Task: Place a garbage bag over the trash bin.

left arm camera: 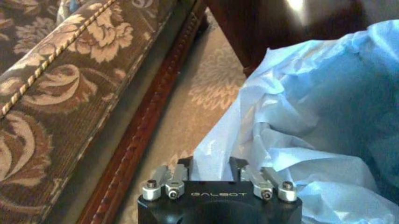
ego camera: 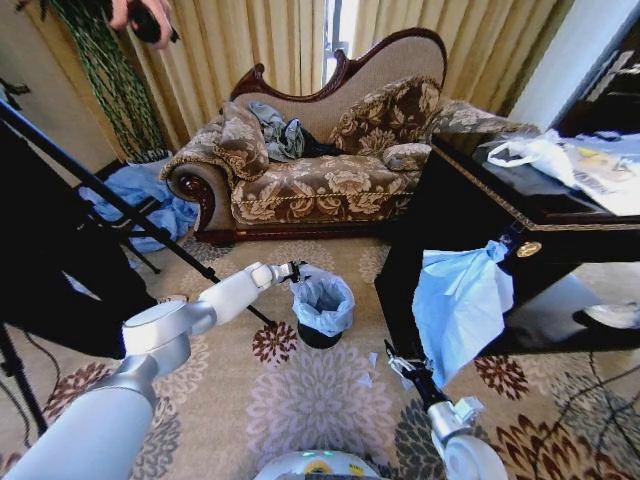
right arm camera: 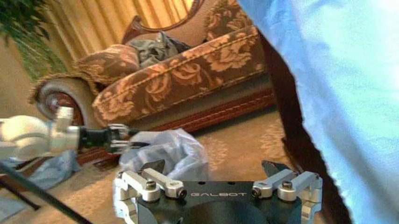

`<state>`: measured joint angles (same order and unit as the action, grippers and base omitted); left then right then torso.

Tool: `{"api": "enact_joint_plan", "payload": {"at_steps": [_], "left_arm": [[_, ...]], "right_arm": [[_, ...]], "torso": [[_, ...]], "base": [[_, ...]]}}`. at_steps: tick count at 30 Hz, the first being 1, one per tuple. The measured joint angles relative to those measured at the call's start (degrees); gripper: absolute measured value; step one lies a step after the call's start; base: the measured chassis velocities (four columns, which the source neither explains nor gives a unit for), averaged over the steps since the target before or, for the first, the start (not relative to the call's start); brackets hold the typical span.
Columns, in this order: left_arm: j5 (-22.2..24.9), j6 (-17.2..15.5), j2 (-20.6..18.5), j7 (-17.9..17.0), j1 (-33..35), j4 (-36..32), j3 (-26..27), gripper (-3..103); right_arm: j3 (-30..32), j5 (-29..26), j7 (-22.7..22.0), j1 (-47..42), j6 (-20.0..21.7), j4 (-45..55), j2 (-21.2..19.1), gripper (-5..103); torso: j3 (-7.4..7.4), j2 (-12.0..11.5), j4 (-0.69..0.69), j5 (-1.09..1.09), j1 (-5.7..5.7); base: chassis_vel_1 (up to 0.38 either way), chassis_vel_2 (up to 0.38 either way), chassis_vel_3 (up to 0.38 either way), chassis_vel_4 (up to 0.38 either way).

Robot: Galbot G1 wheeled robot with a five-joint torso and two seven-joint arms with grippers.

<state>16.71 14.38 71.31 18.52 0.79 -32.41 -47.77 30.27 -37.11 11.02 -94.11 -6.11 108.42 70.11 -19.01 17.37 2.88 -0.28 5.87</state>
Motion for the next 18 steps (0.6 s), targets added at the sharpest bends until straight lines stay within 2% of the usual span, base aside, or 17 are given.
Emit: {"api": "enact_joint_plan", "payload": {"at_steps": [1,2,5,6,8,10,11,13,18], "left_arm": [[0.0,0.0,0.4,-0.8,0.2,0.6,0.3,36],[0.0,0.0,0.4,-0.8,0.2,0.6,0.3,36],[0.8,-0.1,1.9,-4.1,0.7,3.1,2.0,20],[0.8,-0.1,1.9,-4.1,0.7,3.1,2.0,20],[2.0,-0.4,3.1,-6.3,1.2,4.9,3.8,10],[2.5,-0.8,3.8,-7.1,1.7,5.8,5.5,10],[3.1,-1.0,4.2,-7.7,2.0,6.2,6.4,4],[6.0,-2.5,5.2,-9.2,3.1,6.6,8.9,0],[10.3,-4.9,7.1,-9.9,5.0,7.5,13.0,0]], "right_arm": [[-0.3,0.0,0.8,-0.2,-0.2,0.0,0.1,100],[-0.3,0.0,0.8,-0.2,-0.2,0.0,0.1,100],[-1.4,1.3,1.9,-1.7,-1.2,-0.4,0.7,100],[-1.4,1.3,1.9,-1.7,-1.2,-0.4,0.7,100],[-2.3,2.1,2.2,-3.3,-1.7,-0.4,1.2,100],[-2.7,2.7,2.6,-4.3,-2.2,-0.4,1.5,100],[-2.9,3.0,2.8,-4.9,-2.5,-0.4,1.7,100],[-3.5,3.4,4.3,-6.5,-4.0,-0.3,2.4,100],[-5.2,3.6,8.2,-7.9,-5.8,0.5,2.3,100]], "torso": [[0.0,0.0,0.0,0.0,0.0],[0.0,0.0,0.0,0.0,0.0],[0.0,0.0,0.0,0.01,0.0],[0.0,0.0,0.0,0.01,0.0],[0.0,0.0,0.01,0.0,0.0],[0.0,0.0,0.0,0.01,0.0],[0.0,0.0,0.0,0.0,0.0],[0.0,0.0,0.01,0.0,0.0],[0.0,0.0,0.0,0.01,0.0]], "base": [[0.0,0.0,0.0,0.0],[0.0,0.0,0.0,0.0],[0.0,0.0,0.0,0.0],[0.0,0.0,0.0,0.0],[0.0,0.0,0.0,0.0],[0.0,0.0,0.0,0.0],[0.0,0.0,0.0,0.0],[0.0,0.0,0.0,0.0],[0.0,0.0,0.0,0.0]]}}
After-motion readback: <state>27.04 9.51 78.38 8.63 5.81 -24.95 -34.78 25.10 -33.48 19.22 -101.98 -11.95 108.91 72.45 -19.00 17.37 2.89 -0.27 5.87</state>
